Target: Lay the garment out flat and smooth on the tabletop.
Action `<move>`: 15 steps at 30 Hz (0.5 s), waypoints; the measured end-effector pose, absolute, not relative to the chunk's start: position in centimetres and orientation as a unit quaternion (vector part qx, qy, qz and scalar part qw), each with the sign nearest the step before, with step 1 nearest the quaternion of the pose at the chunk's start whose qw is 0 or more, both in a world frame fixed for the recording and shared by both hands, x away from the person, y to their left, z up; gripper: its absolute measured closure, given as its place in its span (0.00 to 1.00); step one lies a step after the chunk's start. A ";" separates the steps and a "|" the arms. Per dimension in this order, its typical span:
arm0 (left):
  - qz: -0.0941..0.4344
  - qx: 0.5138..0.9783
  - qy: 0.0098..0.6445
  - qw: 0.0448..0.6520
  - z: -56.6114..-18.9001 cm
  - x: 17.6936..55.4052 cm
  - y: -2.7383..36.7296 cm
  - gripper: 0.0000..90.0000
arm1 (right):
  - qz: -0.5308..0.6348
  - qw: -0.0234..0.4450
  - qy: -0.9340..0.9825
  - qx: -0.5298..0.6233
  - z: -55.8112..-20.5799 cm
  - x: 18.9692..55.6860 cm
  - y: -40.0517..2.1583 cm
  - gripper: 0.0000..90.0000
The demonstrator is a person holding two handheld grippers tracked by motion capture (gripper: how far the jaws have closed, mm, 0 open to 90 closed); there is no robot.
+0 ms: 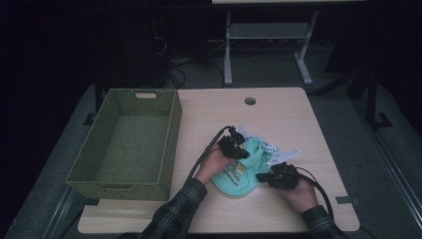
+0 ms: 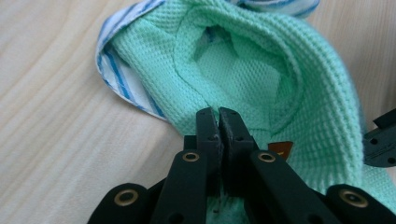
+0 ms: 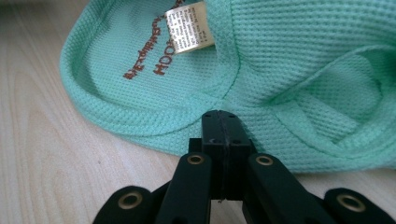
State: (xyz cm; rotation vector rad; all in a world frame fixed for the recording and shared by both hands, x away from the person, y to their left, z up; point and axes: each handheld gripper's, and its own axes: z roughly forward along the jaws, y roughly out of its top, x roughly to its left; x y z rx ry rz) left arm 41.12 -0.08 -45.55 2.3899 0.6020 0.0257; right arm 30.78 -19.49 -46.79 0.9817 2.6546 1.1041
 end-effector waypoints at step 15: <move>0.058 0.896 0.264 0.353 -42.6 43.4 2.7 0.97 | 0.359 0.055 0.874 0.322 -46.7 30.7 -19.6 1.00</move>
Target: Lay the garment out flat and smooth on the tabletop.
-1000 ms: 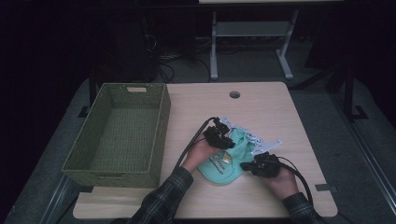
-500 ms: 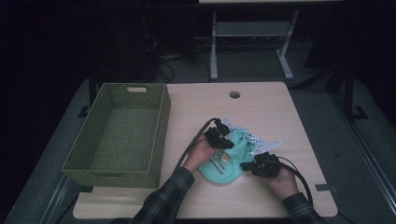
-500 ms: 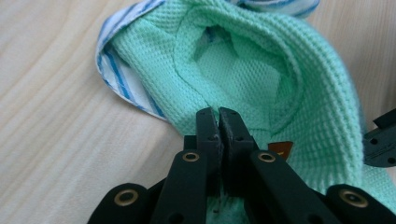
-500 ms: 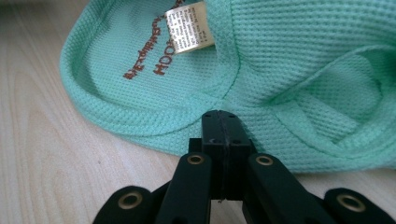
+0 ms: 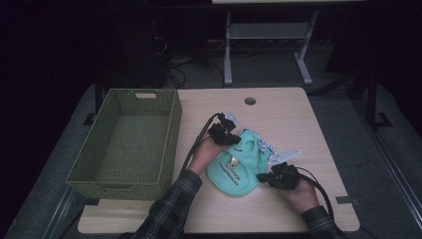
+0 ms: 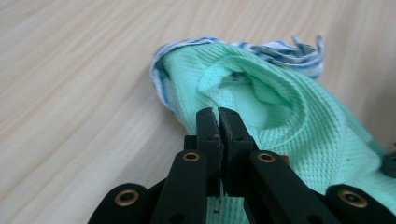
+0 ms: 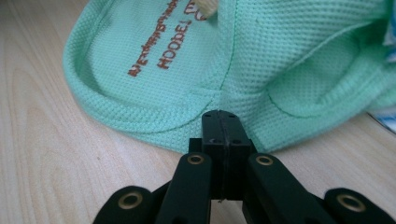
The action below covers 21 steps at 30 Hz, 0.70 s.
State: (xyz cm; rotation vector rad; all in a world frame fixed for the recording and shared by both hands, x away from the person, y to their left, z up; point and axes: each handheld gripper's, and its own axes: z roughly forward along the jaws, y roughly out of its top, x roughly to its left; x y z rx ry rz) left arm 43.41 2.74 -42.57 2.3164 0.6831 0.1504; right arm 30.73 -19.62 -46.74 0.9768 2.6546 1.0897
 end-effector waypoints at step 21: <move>0.047 0.898 0.284 0.333 -43.6 41.7 5.4 0.95 | 0.355 0.059 0.877 0.319 -46.7 30.6 -19.6 1.00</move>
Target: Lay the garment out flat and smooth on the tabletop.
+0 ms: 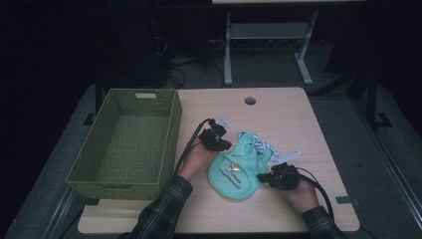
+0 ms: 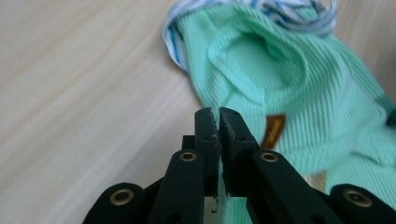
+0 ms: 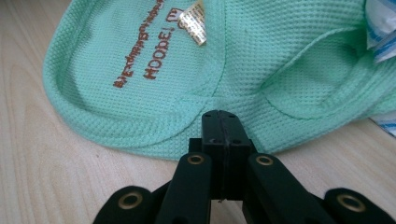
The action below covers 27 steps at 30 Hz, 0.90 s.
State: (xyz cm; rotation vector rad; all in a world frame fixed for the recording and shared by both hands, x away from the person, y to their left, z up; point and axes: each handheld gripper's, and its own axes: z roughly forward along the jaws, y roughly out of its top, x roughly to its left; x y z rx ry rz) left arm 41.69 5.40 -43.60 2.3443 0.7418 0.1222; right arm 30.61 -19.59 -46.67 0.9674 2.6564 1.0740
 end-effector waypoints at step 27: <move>0.005 0.919 0.236 0.315 -45.0 36.0 6.0 0.95 | 0.337 0.100 0.868 0.350 -46.3 32.1 -21.6 1.00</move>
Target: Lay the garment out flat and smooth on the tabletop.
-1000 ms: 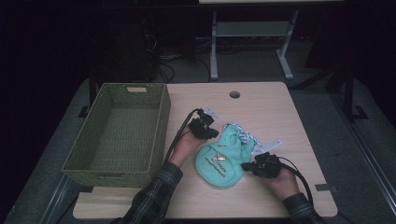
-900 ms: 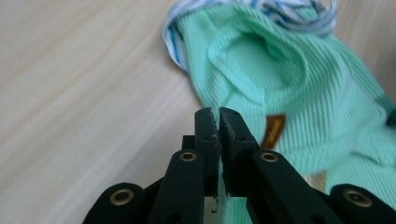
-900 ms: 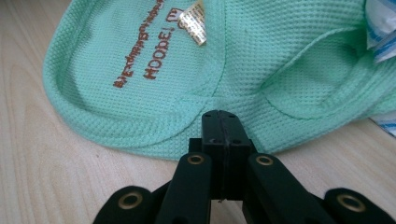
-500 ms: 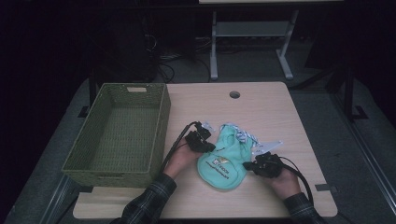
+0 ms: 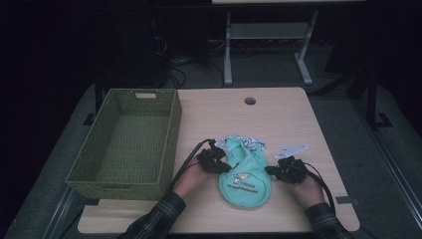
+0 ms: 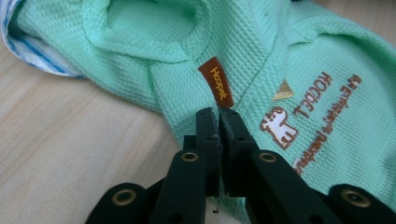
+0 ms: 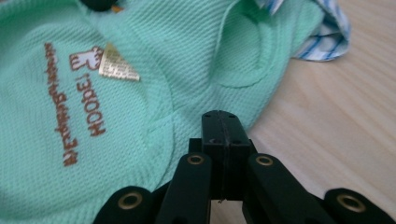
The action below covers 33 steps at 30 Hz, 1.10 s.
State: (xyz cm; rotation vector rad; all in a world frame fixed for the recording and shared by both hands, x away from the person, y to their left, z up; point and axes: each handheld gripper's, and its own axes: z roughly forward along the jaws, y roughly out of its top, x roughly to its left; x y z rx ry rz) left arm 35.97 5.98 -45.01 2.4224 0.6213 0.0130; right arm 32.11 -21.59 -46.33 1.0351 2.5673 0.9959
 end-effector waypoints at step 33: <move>0.035 0.922 0.234 0.306 -44.9 34.0 7.1 0.95 | 0.373 0.092 0.833 0.399 -46.1 41.0 -20.4 0.99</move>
